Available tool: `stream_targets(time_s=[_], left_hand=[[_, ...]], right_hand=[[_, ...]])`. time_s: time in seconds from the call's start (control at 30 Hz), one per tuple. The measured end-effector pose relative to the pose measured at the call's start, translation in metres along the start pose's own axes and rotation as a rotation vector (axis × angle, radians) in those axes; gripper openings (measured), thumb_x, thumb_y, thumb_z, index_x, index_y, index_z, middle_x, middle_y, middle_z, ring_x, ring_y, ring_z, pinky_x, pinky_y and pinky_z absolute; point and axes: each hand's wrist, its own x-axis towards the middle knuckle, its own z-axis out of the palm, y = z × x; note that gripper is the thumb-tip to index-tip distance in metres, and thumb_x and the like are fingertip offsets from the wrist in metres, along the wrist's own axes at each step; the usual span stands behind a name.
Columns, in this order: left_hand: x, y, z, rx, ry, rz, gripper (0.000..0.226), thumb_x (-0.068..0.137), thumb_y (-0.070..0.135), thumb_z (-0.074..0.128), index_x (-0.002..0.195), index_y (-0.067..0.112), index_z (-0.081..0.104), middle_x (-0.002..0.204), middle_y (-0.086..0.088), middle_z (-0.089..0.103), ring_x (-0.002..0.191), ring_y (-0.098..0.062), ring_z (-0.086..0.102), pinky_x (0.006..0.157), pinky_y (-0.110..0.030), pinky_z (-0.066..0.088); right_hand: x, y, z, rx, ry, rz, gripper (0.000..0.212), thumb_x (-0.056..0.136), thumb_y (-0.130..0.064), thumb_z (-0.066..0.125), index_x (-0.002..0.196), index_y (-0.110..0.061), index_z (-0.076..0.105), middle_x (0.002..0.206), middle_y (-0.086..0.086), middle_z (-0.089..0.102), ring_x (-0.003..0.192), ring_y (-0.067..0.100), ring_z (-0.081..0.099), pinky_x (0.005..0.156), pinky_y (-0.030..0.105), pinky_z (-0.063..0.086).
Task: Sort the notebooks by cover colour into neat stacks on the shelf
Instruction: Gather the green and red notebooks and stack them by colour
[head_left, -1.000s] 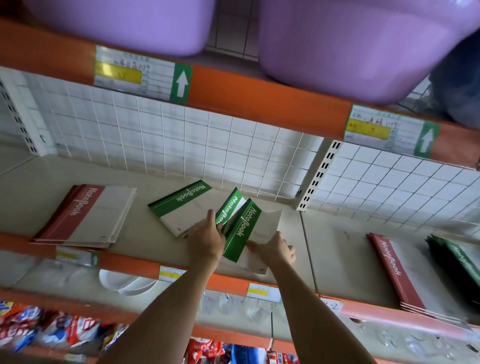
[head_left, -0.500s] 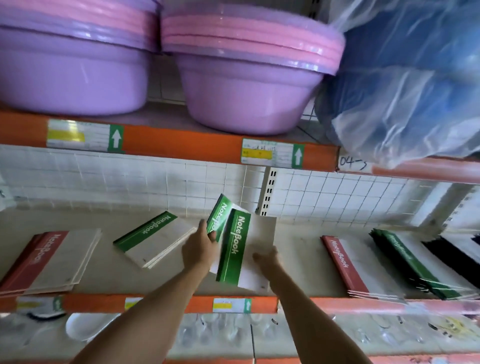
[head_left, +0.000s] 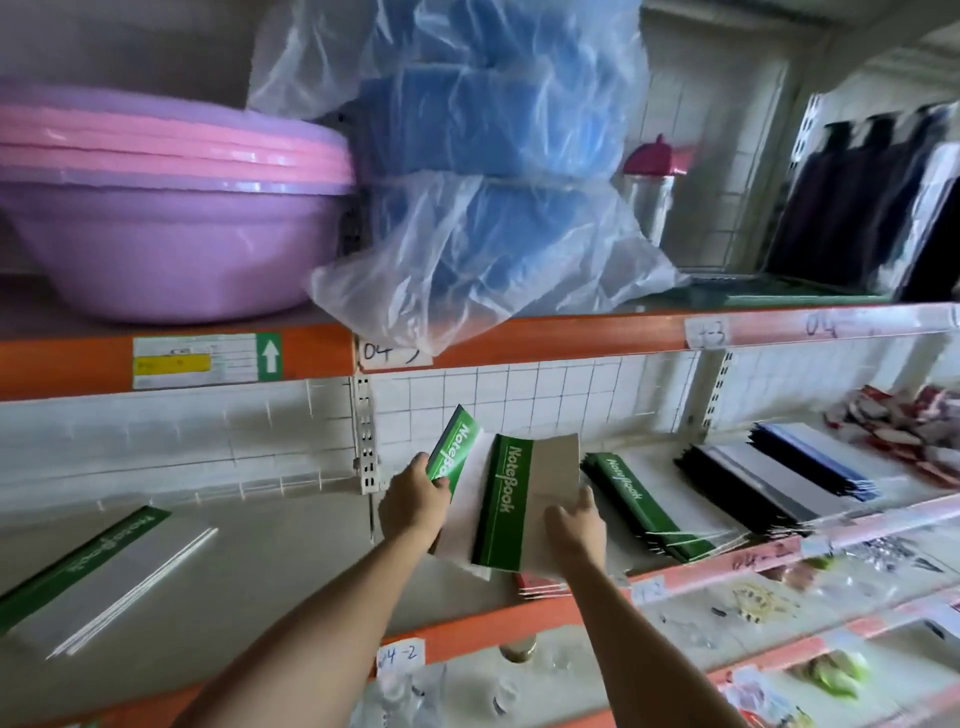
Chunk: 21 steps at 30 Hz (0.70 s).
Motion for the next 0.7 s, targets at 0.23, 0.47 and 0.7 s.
stream_targets(time_s=[0.23,0.47,0.7], left_hand=[[-0.012,0.090,0.073,-0.034,0.019,0.027,0.016,0.090,0.026,0.058,0.105,0.021,0.059,0.101,-0.007,0.071,0.092,-0.033,0.065,0.066,-0.031,0.041],[-0.014,0.146,0.123,-0.008,0.061,-0.090,0.017,0.090,0.023,0.057,0.107,0.023,0.062,0.105,-0.007,0.069,0.096,-0.033,0.065,0.069,-0.032,0.040],[-0.002,0.168,0.131,-0.055,0.105,-0.133,0.021,0.091,0.024,0.056,0.111,0.023,0.061,0.106,-0.006,0.069,0.088,-0.029,0.062,0.069,-0.029,0.042]], right_hand=[[0.081,0.037,-0.086,-0.070,0.075,-0.042,0.033,0.080,-0.008,0.057,0.102,-0.016,0.035,0.091,0.011,0.062,0.078,0.032,0.060,0.068,0.038,0.050],[0.155,0.069,-0.151,-0.284,0.021,-0.061,0.037,0.080,-0.007,0.055,0.109,-0.021,0.038,0.086,0.005,0.062,0.073,0.029,0.061,0.067,0.037,0.054],[0.193,0.074,-0.153,-0.636,0.045,-0.232,0.035,0.085,-0.020,0.063,0.118,-0.017,0.051,0.118,0.007,0.056,0.105,0.027,0.057,0.068,0.032,0.043]])
